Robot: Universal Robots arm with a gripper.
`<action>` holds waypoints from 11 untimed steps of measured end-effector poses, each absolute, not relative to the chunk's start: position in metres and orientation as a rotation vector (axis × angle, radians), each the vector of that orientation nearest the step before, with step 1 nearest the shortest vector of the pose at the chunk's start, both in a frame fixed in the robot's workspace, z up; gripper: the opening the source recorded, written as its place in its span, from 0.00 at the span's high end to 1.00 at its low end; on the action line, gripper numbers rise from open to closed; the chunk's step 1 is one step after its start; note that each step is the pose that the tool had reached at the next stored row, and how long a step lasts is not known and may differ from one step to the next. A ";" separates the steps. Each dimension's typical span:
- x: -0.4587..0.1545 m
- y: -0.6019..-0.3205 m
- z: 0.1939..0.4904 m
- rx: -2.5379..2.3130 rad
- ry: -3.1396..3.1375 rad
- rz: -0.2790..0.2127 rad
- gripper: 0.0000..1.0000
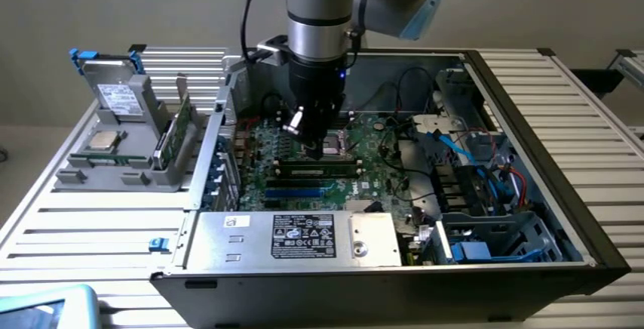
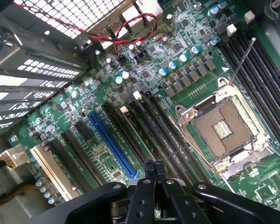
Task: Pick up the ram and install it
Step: 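Press down the ram until it locks into place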
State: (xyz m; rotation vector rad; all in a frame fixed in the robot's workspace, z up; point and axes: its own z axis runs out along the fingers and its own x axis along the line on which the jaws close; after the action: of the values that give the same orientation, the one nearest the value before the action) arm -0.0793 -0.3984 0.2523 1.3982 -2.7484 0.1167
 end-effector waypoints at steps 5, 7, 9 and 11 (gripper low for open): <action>-0.079 -0.398 0.252 1.292 -2.797 0.113 0.89; -0.079 -0.398 0.252 1.249 -2.815 0.112 0.89; -0.079 -0.398 0.252 1.206 -2.833 0.110 0.89; -0.079 -0.398 0.252 1.165 -2.849 0.109 0.89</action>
State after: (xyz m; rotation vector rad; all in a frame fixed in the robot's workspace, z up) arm -0.0793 -0.3984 0.2523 1.1647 -2.8491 0.1089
